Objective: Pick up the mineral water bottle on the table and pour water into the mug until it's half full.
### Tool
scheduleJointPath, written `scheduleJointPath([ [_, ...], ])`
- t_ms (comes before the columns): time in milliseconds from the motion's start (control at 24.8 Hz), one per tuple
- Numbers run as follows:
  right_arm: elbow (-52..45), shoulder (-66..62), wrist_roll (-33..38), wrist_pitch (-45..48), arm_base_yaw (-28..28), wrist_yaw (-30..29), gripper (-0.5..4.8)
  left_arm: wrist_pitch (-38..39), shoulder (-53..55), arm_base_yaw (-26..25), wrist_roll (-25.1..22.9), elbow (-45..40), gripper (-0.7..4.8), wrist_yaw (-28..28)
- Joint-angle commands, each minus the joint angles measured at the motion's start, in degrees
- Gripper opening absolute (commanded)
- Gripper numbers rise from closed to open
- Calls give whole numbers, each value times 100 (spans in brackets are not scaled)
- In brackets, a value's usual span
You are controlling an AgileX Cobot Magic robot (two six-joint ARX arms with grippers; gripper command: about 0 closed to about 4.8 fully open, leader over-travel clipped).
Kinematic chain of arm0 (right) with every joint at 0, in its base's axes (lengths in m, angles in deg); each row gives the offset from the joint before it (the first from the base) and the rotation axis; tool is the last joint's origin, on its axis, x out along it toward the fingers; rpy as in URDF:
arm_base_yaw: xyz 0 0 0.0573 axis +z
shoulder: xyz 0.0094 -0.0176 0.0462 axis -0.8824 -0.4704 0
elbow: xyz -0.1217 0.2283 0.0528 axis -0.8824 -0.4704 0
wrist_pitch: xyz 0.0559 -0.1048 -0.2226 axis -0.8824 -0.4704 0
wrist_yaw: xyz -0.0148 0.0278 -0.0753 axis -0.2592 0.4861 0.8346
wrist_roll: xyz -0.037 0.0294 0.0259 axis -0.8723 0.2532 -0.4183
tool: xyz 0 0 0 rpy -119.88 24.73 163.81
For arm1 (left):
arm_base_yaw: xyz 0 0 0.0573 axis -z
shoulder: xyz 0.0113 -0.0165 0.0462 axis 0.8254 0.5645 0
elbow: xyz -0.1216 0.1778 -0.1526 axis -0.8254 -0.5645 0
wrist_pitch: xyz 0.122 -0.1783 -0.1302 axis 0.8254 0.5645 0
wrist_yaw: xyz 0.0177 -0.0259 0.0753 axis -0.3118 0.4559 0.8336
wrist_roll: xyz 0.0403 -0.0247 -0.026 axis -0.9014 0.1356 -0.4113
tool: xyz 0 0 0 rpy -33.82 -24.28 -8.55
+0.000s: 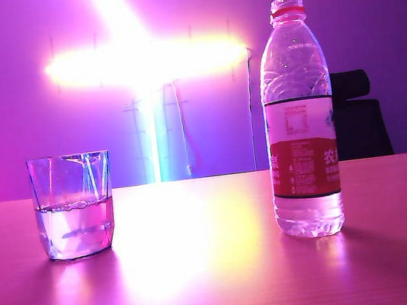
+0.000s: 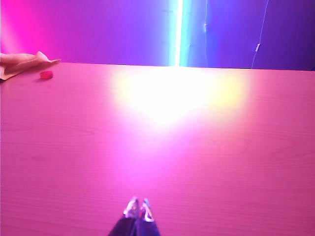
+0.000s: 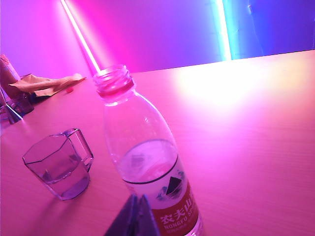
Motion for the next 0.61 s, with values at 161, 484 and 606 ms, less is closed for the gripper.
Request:
scheduleJointPath([
  [161, 31, 2, -7, 107, 2, 17, -5, -70, 9, 4, 15, 24, -2, -15],
  [484, 31, 2, -116, 109, 2, 28, -5, -70, 9, 4, 15, 24, -2, -15],
  [606, 17, 92, -640, 66, -70, 428, -5, -70, 9, 4, 15, 24, -2, -15],
])
